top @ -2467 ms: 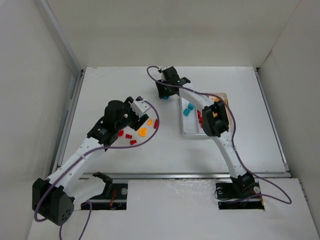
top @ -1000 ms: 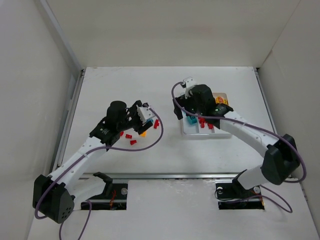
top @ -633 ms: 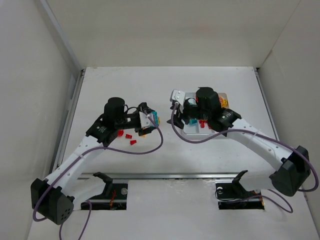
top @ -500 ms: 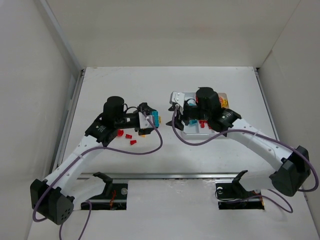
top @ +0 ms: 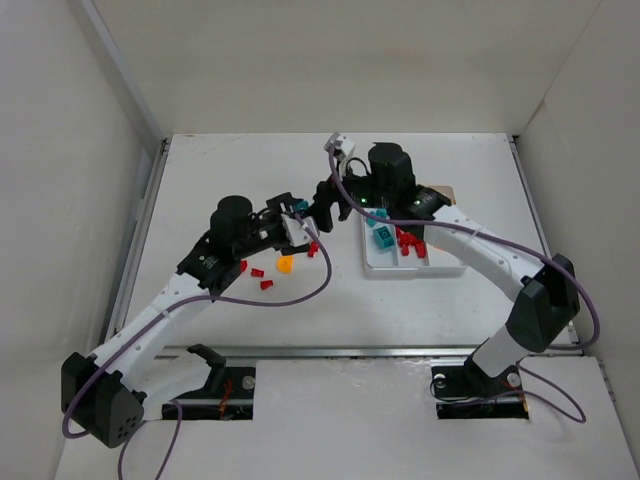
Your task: Sort the legos into containers by color
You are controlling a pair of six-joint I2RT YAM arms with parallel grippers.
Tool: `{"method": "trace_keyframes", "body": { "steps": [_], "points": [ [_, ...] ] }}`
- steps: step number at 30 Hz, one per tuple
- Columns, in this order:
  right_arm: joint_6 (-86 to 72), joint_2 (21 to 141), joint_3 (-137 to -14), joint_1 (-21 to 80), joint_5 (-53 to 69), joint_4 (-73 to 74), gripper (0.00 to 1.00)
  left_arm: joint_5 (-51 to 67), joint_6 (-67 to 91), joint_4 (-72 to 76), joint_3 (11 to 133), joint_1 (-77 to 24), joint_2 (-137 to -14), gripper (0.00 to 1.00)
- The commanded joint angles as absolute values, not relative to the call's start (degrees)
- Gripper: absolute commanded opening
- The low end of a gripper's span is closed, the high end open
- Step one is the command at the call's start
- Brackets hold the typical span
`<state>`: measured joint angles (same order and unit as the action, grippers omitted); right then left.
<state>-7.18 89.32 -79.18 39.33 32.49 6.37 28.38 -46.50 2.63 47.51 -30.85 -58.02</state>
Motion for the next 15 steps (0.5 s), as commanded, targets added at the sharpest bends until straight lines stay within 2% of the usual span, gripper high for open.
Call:
{"method": "trace_keyframes", "body": {
  "steps": [1,4,7,10,11,12,13,14,15],
  "points": [
    [-18.2,92.3,-82.6,39.2,35.2,0.6,0.94,23.6,-45.9,7.9,47.5,-31.7,-57.1,0.00],
    [-18.7,94.2,-84.3,39.2,36.6,0.6,0.85,21.7,-45.9,8.4,46.9,-31.7,-56.6,0.00],
    [-18.7,94.9,-85.0,39.2,37.1,0.6,0.83,21.0,-45.9,9.0,46.9,-32.3,-56.6,0.00],
    [-18.7,96.3,-86.5,39.2,39.7,0.6,0.63,21.0,-45.9,9.0,46.4,-32.8,-56.6,0.00],
    [-18.7,96.9,-87.0,39.2,40.2,0.6,0.49,21.0,-45.9,9.0,46.4,-32.8,-56.6,0.00],
    [-18.7,96.9,-87.0,39.2,40.3,0.6,0.42,21.0,-45.9,9.0,46.4,-32.8,-56.6,0.00],
    [-18.7,96.9,-87.0,39.2,41.0,0.6,0.28,21.0,-45.9,9.0,46.4,-32.8,-56.6,0.00],
    [-18.7,96.9,-87.0,39.2,41.0,0.6,0.28,21.0,-45.4,9.0,46.4,-32.8,-56.6,0.00],
    [-18.7,96.9,-87.0,39.2,41.0,0.6,0.05,20.5,-45.4,9.0,46.4,-32.8,-56.6,0.00]
  ]
}}
